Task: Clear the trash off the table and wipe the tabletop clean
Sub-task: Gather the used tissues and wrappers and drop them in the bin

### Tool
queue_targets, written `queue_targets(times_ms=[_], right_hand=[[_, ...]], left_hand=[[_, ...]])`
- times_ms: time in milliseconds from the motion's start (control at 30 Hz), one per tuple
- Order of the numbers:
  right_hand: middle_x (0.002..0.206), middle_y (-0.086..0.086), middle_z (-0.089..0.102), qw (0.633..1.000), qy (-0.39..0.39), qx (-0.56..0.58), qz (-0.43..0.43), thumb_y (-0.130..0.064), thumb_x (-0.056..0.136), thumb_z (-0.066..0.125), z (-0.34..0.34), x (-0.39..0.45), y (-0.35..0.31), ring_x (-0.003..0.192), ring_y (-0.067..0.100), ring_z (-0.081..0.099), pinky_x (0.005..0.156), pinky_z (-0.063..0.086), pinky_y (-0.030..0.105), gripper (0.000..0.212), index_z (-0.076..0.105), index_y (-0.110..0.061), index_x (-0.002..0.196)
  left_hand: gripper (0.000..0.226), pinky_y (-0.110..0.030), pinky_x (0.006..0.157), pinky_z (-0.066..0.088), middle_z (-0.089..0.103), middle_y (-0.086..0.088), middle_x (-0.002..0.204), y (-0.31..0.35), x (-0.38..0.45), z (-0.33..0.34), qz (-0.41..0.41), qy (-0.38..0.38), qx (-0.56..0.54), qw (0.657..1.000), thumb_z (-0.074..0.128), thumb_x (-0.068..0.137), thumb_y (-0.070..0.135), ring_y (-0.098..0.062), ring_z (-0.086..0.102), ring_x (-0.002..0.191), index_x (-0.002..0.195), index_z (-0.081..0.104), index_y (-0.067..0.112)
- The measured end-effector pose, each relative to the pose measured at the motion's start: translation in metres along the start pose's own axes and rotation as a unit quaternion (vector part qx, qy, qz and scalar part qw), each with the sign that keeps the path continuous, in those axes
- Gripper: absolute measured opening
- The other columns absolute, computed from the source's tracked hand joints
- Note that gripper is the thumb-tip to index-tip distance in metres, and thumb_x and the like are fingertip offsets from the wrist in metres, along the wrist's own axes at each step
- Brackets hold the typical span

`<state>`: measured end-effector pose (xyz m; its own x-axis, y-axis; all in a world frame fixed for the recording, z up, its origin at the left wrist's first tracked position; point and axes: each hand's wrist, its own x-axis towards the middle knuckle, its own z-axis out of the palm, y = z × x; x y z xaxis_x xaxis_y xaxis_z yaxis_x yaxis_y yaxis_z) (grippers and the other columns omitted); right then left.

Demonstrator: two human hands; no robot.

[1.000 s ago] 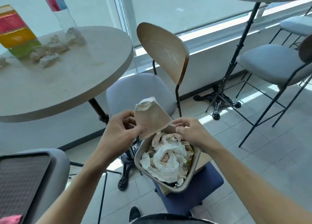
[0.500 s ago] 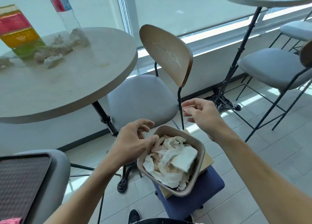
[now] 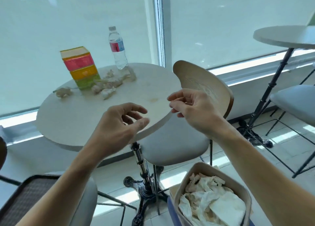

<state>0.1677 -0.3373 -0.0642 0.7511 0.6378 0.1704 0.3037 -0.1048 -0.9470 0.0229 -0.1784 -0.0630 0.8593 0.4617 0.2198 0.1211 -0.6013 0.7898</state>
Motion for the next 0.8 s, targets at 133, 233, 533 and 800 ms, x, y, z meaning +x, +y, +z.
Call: queue_targets(times_ms=[133, 233, 533, 800], right_hand=[[0.093, 0.009, 0.071, 0.999, -0.019, -0.019, -0.03, -0.014, 0.094, 0.06, 0.033, 0.035, -0.021, 0.086, 0.017, 0.07, 0.082, 0.058, 0.035, 0.013, 0.071, -0.021, 0.096], [0.09, 0.008, 0.072, 0.998, -0.027, -0.037, -0.037, -0.015, 0.093, 0.06, 0.059, 0.059, -0.027, 0.087, 0.02, 0.07, 0.079, 0.058, 0.039, 0.014, 0.071, -0.023, 0.094], [0.078, -0.003, 0.067, 0.993, -0.037, -0.108, -0.035, -0.015, 0.092, 0.059, 0.122, 0.112, -0.03, 0.074, 0.013, 0.063, 0.073, 0.054, 0.027, 0.014, 0.073, -0.02, 0.094], [0.108, -0.009, 0.053, 0.963, -0.102, -0.247, -0.03, -0.034, 0.086, 0.07, 0.16, 0.136, -0.036, 0.101, 0.01, 0.052, 0.087, 0.038, 0.022, 0.042, 0.061, -0.027, 0.126]], left_hand=[[0.01, -0.013, 0.061, 0.051, 0.07, 0.006, 0.084, -0.012, 0.019, -0.038, -0.009, 0.042, 0.013, 0.999, 0.073, 0.083, 0.029, -0.005, 0.064, 0.075, 0.093, 0.071, 0.031], [0.008, -0.015, 0.062, 0.052, 0.069, 0.007, 0.085, -0.03, 0.034, -0.067, -0.025, 0.074, 0.035, 0.996, 0.073, 0.084, 0.028, -0.007, 0.065, 0.074, 0.09, 0.071, 0.03], [0.013, -0.028, 0.073, 0.049, 0.07, 0.004, 0.092, -0.122, 0.087, -0.157, -0.138, 0.171, 0.105, 0.97, 0.074, 0.081, 0.026, -0.017, 0.065, 0.087, 0.094, 0.072, 0.028], [0.056, -0.043, 0.101, 0.044, 0.045, -0.014, 0.132, -0.169, 0.12, -0.176, -0.191, 0.114, 0.248, 0.943, 0.066, 0.085, 0.036, -0.035, 0.052, 0.121, 0.139, 0.05, 0.029]])
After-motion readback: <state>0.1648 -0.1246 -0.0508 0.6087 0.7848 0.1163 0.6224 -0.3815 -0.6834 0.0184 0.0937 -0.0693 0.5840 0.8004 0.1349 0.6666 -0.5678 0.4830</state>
